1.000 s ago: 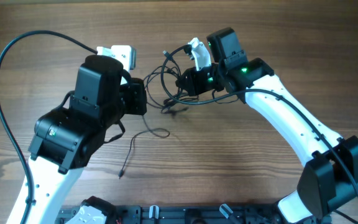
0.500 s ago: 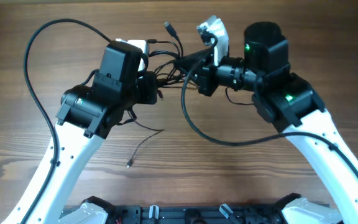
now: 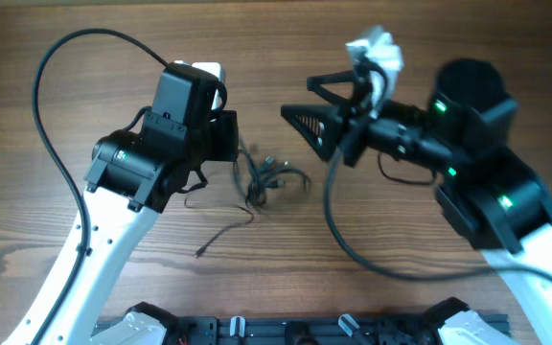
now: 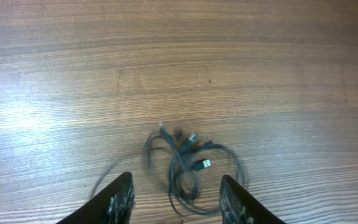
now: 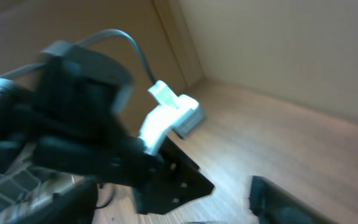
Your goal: Untangle cables
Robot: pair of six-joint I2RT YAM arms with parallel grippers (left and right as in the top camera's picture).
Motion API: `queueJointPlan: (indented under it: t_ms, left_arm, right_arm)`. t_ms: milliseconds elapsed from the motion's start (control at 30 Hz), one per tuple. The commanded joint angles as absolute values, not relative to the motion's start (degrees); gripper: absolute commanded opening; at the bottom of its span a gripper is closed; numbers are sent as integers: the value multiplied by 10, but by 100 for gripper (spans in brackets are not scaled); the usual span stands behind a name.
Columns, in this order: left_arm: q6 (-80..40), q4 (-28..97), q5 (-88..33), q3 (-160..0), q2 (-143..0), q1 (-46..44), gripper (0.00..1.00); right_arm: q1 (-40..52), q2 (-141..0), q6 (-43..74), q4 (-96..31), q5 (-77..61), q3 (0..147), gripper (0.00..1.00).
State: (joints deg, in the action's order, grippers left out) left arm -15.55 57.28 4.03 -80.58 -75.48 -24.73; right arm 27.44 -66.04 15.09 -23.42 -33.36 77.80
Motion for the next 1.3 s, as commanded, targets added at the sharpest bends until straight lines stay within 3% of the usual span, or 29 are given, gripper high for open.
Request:
queueJointPlan:
  t_ms: [0, 167, 200, 233, 300, 367, 500, 633, 700, 933, 1267]
  left_arm:
    - [-152, 573, 53, -806, -764, -245, 45]
    - [-155, 561, 52, -806, -765, -245, 30]
    - [-155, 555, 53, -806, -765, -245, 17]
    - [-155, 552, 54, -806, -765, -245, 15]
    - [-157, 551, 62, -806, -765, -241, 15]
    - [-171, 561, 61, -806, -764, -227, 23]
    - [-171, 584, 61, -806, -764, -209, 27]
    - [-170, 590, 61, -806, -764, -208, 30]
    - [-170, 590, 61, -806, -764, -208, 34]
    - [-169, 597, 61, -806, -764, -208, 35]
    - [-155, 555, 61, -806, -764, -207, 35]
  right_arm:
    - [274, -625, 150, -235, -316, 787, 96]
    - [274, -667, 150, -391, -194, 787, 99]
    - [274, -701, 152, -459, -145, 786, 100]
    - [274, -734, 152, -507, -115, 786, 100]
    - [274, -787, 152, -567, -101, 786, 100]
    - [274, -868, 141, -640, -117, 786, 100]
    - [284, -982, 13, -727, -227, 786, 99]
    - [328, -1046, -75, -809, -230, 778, 100]
    - [371, -1046, -131, -777, -230, 761, 100]
    - [469, -1047, -165, -520, -228, 717, 99]
    - [472, -1047, -165, -361, -163, 606, 97]
